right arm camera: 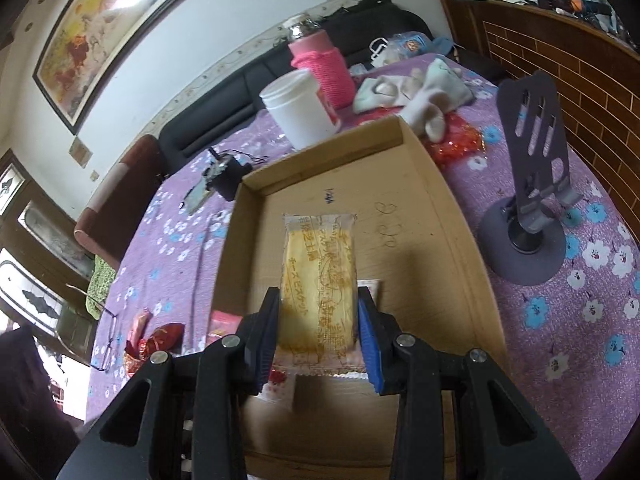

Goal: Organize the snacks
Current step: 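Lower the biscuit pack into the tray while the left gripper carries the pink bag over it, then open both grippers to release the biscuit pack and pink bag into the tray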

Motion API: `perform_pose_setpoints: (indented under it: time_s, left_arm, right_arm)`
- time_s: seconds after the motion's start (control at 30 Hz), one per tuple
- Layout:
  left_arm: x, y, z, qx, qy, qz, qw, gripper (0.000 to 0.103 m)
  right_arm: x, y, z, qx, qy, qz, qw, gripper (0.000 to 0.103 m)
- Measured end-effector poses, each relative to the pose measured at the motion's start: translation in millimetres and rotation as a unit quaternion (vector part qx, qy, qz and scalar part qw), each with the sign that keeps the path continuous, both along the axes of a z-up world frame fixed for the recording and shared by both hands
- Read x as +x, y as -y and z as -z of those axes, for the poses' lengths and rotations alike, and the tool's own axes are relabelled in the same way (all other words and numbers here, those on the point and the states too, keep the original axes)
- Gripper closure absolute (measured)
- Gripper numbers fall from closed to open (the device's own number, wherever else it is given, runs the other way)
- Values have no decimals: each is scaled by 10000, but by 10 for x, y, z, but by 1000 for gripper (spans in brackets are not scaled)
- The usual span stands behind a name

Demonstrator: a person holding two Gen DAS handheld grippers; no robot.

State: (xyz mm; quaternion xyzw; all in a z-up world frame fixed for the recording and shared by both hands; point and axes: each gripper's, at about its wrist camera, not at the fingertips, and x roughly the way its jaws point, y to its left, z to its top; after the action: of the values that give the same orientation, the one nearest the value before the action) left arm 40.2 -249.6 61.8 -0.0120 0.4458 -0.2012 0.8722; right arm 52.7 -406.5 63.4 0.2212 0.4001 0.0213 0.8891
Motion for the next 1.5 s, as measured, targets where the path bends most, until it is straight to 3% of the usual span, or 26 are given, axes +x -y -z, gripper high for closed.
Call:
perform_pose_setpoints:
  time_s: [0.2, 0.37, 0.6, 0.83, 1.5]
  left_arm:
    - [-6, 93, 208, 104, -60, 234, 9997, 80]
    - [-74, 110, 260, 314, 133, 340, 9988, 80]
    - [-80, 104, 281, 473, 326, 301, 9979, 79]
    - [-19, 49, 297, 405, 239, 209, 9987, 79]
    - [-71, 64, 280, 542, 402, 143, 9976, 78]
  right_arm:
    - [73, -65, 116, -245, -248, 31, 9994, 68]
    - [118, -108, 218, -408, -423, 40, 9983, 68]
    - [148, -122, 282, -512, -522, 57, 9973, 68]
    - [155, -86, 291, -603, -593, 193, 9962, 67]
    - [87, -66, 171, -570, -356, 308, 9973, 67]
